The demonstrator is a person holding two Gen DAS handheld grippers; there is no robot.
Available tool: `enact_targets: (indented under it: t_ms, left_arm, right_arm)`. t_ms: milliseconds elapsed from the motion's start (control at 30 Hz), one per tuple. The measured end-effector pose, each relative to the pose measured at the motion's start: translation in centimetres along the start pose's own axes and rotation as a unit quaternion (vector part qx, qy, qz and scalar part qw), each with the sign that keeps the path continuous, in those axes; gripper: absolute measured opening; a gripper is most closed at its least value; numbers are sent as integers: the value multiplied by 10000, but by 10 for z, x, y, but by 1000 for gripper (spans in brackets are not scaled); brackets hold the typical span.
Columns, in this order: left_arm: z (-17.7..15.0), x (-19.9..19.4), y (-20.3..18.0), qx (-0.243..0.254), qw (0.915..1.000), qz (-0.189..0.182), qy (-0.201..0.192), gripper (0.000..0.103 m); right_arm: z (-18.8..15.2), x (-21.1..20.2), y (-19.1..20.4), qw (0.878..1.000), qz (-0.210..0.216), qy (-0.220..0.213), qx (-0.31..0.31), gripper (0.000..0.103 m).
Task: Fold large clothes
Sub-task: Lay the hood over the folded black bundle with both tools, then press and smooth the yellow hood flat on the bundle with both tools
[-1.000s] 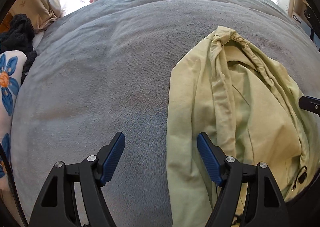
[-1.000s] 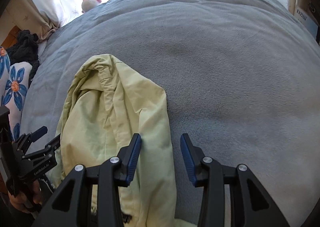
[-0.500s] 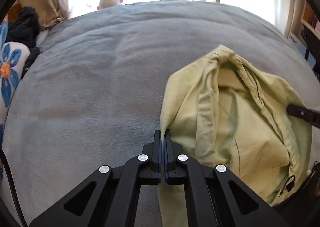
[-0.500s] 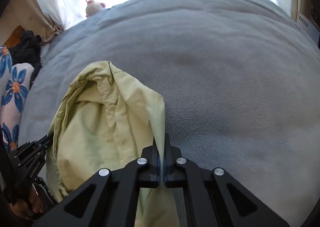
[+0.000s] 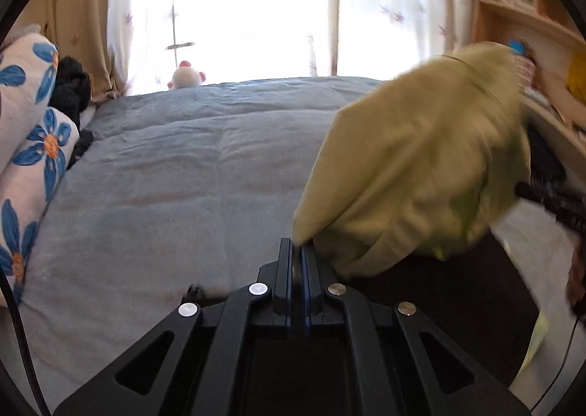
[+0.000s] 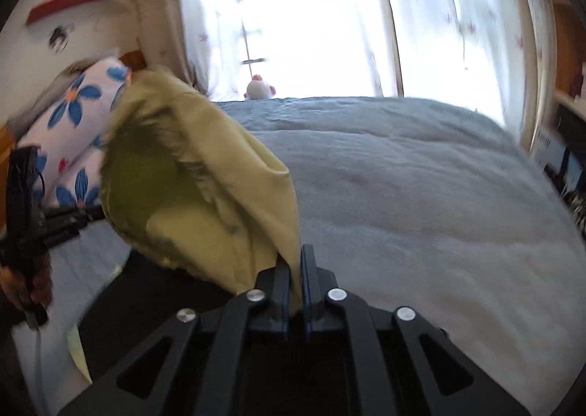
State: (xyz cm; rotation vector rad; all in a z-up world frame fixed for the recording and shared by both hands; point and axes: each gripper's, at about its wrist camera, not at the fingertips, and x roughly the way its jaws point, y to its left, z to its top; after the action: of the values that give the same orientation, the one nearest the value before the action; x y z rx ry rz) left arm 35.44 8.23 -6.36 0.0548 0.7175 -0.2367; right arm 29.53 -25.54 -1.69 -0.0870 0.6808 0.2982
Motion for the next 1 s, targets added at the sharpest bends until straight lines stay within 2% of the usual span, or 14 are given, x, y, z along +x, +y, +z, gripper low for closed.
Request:
enact_targets:
  t_ms: [67, 133, 300, 500, 600, 633, 700, 767, 867, 1000]
  left_arm:
    - [-37, -14, -3, 110, 9995, 75, 281, 2]
    - [-70, -22, 6, -45, 9977, 103, 673, 2]
    - [-114, -48, 25, -477, 9914, 102, 1212, 3]
    - [-122, -90, 18, -578, 9909, -15, 1213, 7]
    - [-120, -113, -3, -589, 9910, -131, 1193, 12]
    - [-120, -118, -8, -590, 9908, -189, 1200, 14]
    - [-121, -122, -17, -581, 9899, -352, 1247, 18]
    - [-123, -123, -29, -575, 9887, -527, 1282, 21]
    - [-129, -110, -43, -688, 9850, -776, 1382, 26]
    - [-142, -70, -53, -1135, 9726, -1294, 1561, 26]
  right_arm:
    - [-27, -10, 4, 9993, -62, 357, -55, 16]
    - [-51, -16, 5, 9976, -107, 689, 8, 16]
    - [-88, -42, 5, 9916, -80, 1227, 392, 16]
    - [-101, -96, 21, 9892, 77, 1298, 683, 16]
    - [-100, -119, 32, 9879, 284, 1317, 775, 18]
    - [-100, -123, 32, 9870, 358, 1326, 834, 21]
    - [-102, -127, 37, 9840, 540, 1362, 1009, 38]
    - [-106, -124, 42, 9823, 671, 1378, 1080, 42]
    - [-118, -101, 53, 9780, 825, 1485, 1212, 42]
    - [-138, -56, 57, 9650, 1163, 1612, 1712, 42]
